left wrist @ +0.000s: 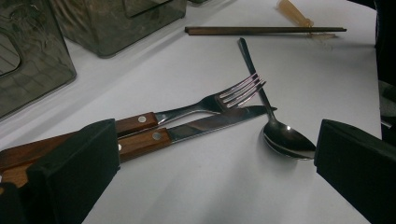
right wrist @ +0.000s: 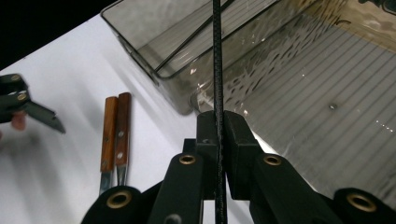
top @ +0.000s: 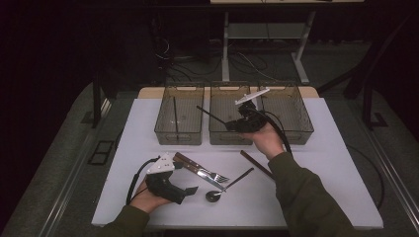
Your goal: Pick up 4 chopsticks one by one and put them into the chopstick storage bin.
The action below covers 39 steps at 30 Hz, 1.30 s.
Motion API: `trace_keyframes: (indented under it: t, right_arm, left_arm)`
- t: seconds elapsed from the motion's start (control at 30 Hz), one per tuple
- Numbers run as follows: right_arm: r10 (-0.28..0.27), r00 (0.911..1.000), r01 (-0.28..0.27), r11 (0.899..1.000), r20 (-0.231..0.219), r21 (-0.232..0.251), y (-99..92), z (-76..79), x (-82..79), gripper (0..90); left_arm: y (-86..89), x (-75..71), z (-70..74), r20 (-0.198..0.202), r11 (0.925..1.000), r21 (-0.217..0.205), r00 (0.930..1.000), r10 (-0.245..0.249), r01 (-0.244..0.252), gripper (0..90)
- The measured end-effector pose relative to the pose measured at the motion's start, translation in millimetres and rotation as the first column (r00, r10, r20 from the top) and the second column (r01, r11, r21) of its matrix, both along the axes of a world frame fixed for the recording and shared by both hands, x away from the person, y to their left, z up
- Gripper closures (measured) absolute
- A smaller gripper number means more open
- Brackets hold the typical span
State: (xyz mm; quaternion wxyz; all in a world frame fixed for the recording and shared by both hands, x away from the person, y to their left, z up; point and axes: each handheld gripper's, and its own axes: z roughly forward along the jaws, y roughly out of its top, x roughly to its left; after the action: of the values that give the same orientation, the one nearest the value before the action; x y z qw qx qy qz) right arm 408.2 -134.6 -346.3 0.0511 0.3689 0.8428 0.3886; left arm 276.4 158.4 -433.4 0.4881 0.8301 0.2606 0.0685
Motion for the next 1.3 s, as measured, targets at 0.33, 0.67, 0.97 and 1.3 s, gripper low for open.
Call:
trace_keyframes:
  t: [0.33,0.67,0.97,1.3]
  right_arm:
    - [-0.003,0.9999,0.003,1.0,-0.016,-0.011,32.7,-3.4,22.8,85.2]
    - [-0.018,0.9995,0.017,0.999,-0.026,-0.033,66.8,0.0,46.7,85.1]
    - [-0.048,0.9983,0.046,0.997,-0.032,-0.058,94.5,-1.4,68.6,85.1]
    - [-0.085,0.9957,0.081,0.992,-0.037,-0.093,122.4,-2.3,89.2,85.1]
  left_arm:
    - [-1.7,0.1,0.0,0.007,1.0,-0.002,0.9999,-0.008,0.008,0.0]
    - [-1.8,-0.8,1.1,0.007,0.9999,-0.007,0.9999,-0.013,0.013,0.0]
    - [-1.7,-1.1,2.0,0.005,0.9998,-0.004,0.9998,-0.018,0.018,0.0]
    - [-3.1,-0.9,1.9,0.011,0.9998,-0.007,0.9997,-0.021,0.021,0.0]
